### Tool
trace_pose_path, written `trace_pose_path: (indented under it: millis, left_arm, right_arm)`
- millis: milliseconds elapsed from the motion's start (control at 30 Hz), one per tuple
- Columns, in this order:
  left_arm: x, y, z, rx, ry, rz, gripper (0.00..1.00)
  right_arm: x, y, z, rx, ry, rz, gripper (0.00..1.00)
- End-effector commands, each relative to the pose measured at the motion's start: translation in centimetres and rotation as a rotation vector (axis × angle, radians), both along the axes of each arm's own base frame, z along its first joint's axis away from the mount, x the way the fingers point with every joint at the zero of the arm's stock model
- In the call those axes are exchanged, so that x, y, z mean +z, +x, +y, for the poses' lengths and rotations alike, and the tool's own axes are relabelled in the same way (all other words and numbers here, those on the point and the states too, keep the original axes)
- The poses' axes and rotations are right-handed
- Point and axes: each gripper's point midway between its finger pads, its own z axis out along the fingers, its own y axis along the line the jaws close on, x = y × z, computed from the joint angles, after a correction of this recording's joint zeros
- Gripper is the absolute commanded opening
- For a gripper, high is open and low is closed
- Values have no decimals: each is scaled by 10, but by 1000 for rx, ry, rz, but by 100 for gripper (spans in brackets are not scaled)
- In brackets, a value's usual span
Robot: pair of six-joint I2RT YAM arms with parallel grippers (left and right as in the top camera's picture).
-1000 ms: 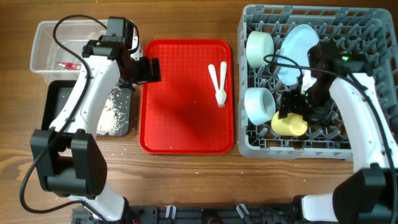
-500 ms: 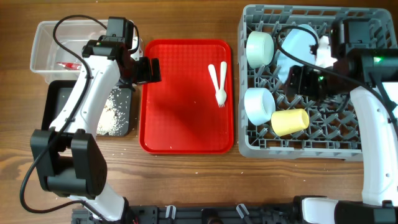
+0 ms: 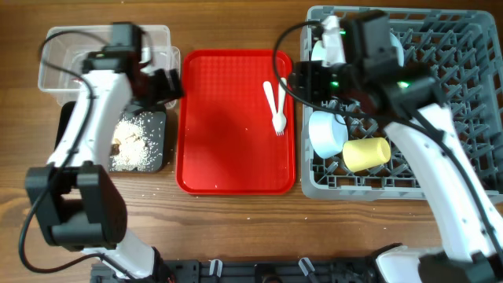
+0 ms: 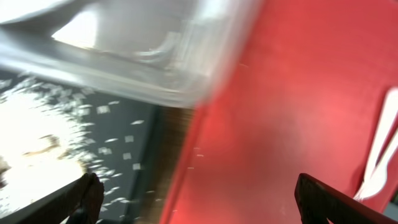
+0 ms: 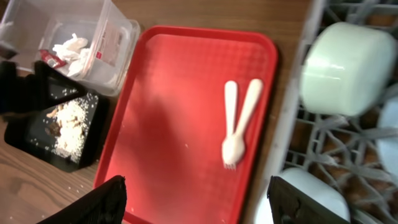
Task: Sort waste into correct bins and load items into the dishwasher rack
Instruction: 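Release the cup and reach the right gripper to the white utensils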
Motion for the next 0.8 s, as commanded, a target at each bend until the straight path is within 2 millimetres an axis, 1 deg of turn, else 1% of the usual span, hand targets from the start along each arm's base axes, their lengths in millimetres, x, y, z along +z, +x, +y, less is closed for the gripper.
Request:
trace_pose_path:
  millis: [0, 67, 167, 267, 400, 500, 600, 767]
  left_arm:
    - [11, -3, 26, 108, -66, -3, 100]
    - [10, -5, 33, 126, -66, 5, 100]
    - [10, -6, 38, 139, -66, 6, 100]
    - [10, -6, 38, 139, -66, 6, 100]
    - [10, -6, 38, 139, -66, 5, 100]
    - [10, -6, 38, 139, -66, 6, 100]
    - [10, -6, 38, 139, -66, 6, 100]
    - [10, -6, 38, 139, -66, 6, 100]
  right_arm:
    - [-17, 23, 22, -17, -13, 52, 74]
    - [-23, 31, 29, -10, -43, 80, 74]
    - [-35, 46, 29, -33, -134, 133, 74]
    - [-57, 53, 30, -21, -201, 210, 74]
    - [-108, 54, 30, -14, -273, 346, 73]
    - [-139, 54, 30, -9, -307, 417, 72]
    - [-164, 54, 32, -4, -330, 463, 69]
    - [-194, 52, 35, 6, -360, 519, 68]
